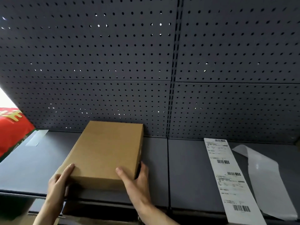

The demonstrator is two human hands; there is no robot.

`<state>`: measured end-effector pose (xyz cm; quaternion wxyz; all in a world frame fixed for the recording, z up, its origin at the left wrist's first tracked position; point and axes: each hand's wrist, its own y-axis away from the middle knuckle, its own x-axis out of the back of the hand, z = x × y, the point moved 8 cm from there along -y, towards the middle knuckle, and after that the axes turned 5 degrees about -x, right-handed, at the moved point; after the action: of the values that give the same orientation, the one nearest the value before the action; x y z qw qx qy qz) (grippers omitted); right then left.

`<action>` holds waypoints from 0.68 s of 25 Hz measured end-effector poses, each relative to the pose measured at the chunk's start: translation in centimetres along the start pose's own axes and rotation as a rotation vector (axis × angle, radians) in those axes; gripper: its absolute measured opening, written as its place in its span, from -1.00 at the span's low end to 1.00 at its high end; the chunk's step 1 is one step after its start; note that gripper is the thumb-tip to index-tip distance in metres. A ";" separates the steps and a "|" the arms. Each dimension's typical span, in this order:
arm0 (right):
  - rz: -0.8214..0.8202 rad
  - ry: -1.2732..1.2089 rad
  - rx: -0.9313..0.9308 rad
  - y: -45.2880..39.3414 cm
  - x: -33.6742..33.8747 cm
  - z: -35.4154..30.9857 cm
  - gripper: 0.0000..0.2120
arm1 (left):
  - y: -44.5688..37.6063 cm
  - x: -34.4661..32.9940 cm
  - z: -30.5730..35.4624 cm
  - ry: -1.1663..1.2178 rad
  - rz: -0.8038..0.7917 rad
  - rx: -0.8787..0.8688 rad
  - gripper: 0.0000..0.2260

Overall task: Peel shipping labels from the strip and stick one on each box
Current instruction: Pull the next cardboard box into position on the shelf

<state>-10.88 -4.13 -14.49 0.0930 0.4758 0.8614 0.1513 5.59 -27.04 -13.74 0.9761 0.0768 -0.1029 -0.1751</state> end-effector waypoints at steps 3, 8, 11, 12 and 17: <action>0.022 -0.062 0.006 0.2 2.9 -0.6 -0.15 | 3.0 -2.7 1.5 0.065 -0.045 -0.090 -0.86; 0.075 -0.080 -0.008 1.0 11.8 -1.4 -0.10 | 8.7 -8.4 2.3 0.085 -0.135 -0.127 -0.77; 0.113 -0.126 0.006 2.0 18.3 -1.9 -0.16 | 12.7 -13.5 3.2 0.122 -0.192 -0.130 -0.68; 0.129 -0.130 0.013 2.4 20.2 -2.1 -0.19 | 13.8 -15.0 3.4 0.139 -0.207 -0.127 -0.66; 0.183 -0.166 0.020 3.4 28.4 -2.1 -0.17 | 18.5 -21.7 2.8 0.182 -0.265 -0.057 -0.56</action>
<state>-23.86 21.35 -11.80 0.1452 0.5643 0.8051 0.1105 -8.90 -2.45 -11.35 0.9516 0.0774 0.0020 -0.2976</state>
